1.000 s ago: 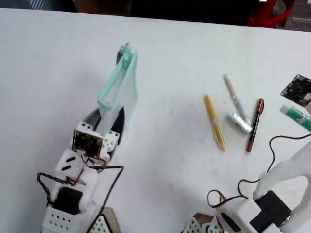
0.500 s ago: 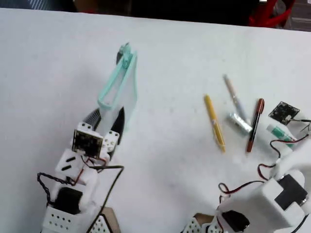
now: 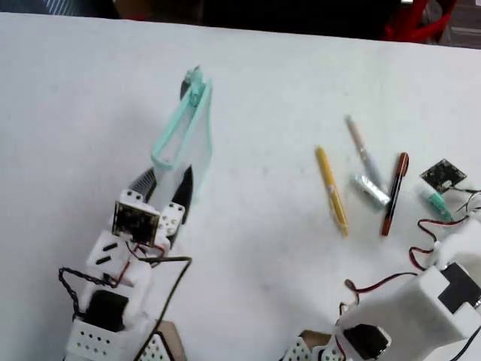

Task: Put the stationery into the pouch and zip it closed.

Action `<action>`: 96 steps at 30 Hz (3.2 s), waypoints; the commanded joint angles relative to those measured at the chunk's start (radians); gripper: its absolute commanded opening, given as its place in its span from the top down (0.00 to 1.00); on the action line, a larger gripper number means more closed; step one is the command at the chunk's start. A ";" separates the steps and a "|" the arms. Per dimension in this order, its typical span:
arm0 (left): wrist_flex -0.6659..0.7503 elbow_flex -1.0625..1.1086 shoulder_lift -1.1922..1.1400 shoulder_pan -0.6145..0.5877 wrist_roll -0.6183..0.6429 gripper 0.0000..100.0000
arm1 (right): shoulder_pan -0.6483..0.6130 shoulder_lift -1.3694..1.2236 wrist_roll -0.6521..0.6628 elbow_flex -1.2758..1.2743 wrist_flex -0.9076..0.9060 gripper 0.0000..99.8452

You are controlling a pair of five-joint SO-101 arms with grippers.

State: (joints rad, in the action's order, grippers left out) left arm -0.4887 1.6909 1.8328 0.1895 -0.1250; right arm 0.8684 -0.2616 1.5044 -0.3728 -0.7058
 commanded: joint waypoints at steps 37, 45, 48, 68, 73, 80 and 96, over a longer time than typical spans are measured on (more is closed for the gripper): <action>0.009 0.002 -0.007 -0.004 -0.011 0.86 | -0.073 -0.136 -0.221 0.005 0.202 0.88; 0.009 0.002 -0.007 -0.004 -0.011 0.86 | -0.094 -0.150 -0.275 0.005 0.211 0.69; 0.009 0.002 -0.007 -0.004 -0.011 0.86 | -0.136 -0.166 -0.262 0.012 0.216 0.73; 0.009 0.002 -0.007 -0.002 -0.011 0.86 | -0.156 -0.191 -0.270 0.003 0.277 0.98; 0.009 0.002 -0.007 -0.002 -0.011 0.86 | -0.137 -0.033 -0.270 0.005 0.104 0.98; 0.009 0.002 -0.007 -0.002 -0.011 0.86 | -0.140 0.229 -0.270 0.005 -0.130 0.97; 0.009 0.002 -0.007 -0.002 -0.006 0.86 | -0.320 0.992 -0.453 0.012 -0.314 0.98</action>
State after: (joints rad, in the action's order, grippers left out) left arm -0.4887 1.6909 1.8328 0.1895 -0.1250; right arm 0.6368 0.5317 1.0702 -0.3744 -0.9820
